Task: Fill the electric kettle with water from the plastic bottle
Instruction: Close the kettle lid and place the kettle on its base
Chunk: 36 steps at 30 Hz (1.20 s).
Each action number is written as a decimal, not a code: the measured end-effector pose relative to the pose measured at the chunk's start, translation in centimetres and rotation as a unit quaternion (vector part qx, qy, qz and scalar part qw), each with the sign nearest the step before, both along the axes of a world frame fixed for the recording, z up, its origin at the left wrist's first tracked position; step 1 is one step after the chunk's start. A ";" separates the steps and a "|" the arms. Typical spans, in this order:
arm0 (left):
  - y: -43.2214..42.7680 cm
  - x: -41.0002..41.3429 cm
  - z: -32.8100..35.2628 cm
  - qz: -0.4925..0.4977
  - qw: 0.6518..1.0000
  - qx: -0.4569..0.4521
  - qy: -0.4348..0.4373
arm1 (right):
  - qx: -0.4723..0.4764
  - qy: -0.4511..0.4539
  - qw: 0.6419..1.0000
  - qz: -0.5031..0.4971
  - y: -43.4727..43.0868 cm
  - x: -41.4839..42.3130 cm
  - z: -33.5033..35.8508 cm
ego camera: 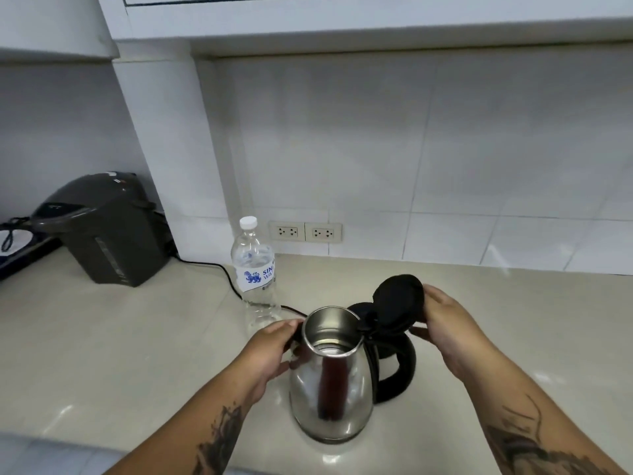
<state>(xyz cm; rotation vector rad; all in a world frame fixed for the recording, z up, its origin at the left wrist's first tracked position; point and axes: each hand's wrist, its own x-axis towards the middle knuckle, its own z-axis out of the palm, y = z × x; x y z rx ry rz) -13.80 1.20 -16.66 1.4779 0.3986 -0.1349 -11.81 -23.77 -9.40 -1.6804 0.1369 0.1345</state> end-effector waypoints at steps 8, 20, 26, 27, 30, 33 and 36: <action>0.0 -0.2 -0.4 -0.022 0.992 0.108 -0.056 | -0.279 -0.122 0.946 0.113 6.7 1.8 1.6; 1.7 0.3 -1.1 -0.068 0.965 0.245 -0.061 | -0.536 -0.104 0.807 0.226 11.4 2.4 0.8; 1.5 0.3 -1.2 -0.068 0.963 0.252 -0.060 | -0.550 -0.094 0.806 0.198 11.5 2.4 0.6; 1.4 0.2 -1.1 -0.068 0.965 0.247 -0.061 | -0.555 -0.096 0.805 0.185 11.5 2.4 0.5; 0.9 -0.3 -0.4 -0.070 0.975 0.201 -0.061 | -0.555 -0.090 0.806 0.187 11.7 2.7 0.0; 0.6 -0.7 -0.1 -0.072 0.986 0.141 -0.046 | -0.416 -0.069 0.886 0.194 10.7 3.0 0.6; 0.3 -0.7 0.2 -0.061 0.993 0.097 -0.043 | -0.239 -0.081 0.957 0.140 7.6 3.0 0.8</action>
